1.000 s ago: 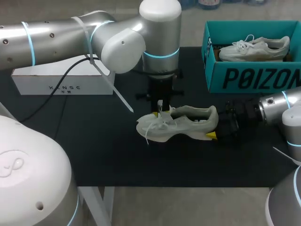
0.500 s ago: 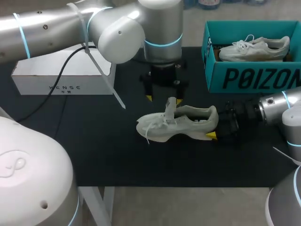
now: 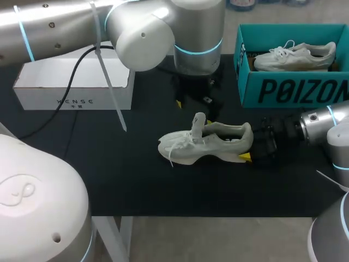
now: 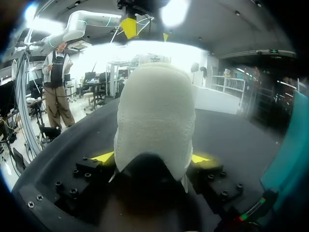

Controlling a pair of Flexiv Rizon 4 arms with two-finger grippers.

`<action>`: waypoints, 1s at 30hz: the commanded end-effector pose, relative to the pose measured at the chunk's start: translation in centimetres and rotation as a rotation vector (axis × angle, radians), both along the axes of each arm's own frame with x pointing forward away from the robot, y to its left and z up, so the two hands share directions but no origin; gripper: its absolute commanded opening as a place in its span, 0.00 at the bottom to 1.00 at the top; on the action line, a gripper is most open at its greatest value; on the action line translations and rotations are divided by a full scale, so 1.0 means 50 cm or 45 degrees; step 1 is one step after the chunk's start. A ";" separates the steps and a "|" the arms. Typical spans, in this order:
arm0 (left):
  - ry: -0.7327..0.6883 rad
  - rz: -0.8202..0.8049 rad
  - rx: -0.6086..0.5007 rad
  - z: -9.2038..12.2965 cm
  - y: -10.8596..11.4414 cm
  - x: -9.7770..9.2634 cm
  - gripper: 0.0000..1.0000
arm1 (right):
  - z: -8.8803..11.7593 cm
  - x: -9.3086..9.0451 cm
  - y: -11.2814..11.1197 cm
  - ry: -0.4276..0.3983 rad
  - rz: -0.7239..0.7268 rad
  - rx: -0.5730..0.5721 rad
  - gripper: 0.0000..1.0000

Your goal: Take the shoe out of the shoebox, open the shoe tongue, remove and reinsert the insole, then place the shoe into the shoebox

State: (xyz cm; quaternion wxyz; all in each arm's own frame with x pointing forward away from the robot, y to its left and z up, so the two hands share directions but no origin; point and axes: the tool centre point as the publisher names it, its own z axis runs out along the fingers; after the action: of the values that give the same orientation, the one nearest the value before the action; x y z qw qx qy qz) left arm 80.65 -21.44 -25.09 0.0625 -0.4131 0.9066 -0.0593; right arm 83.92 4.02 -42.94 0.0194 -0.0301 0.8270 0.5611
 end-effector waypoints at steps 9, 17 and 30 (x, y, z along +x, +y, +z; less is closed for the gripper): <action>-0.119 -0.576 0.165 0.015 -0.015 0.034 1.00 | -0.007 -0.002 0.007 0.000 -0.003 -0.003 0.00; -0.060 -0.678 0.168 -0.013 -0.061 0.062 0.42 | -0.007 -0.002 0.007 0.000 -0.003 -0.003 0.00; -0.008 -0.734 0.114 -0.081 -0.113 0.049 0.00 | -0.007 -0.002 0.007 0.000 -0.003 -0.003 0.00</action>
State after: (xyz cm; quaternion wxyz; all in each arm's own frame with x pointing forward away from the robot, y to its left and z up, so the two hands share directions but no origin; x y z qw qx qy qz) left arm 82.84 -26.60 -27.99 0.0695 -0.1372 0.9875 -0.0338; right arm 83.92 4.02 -42.94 0.0194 -0.0301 0.8270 0.5611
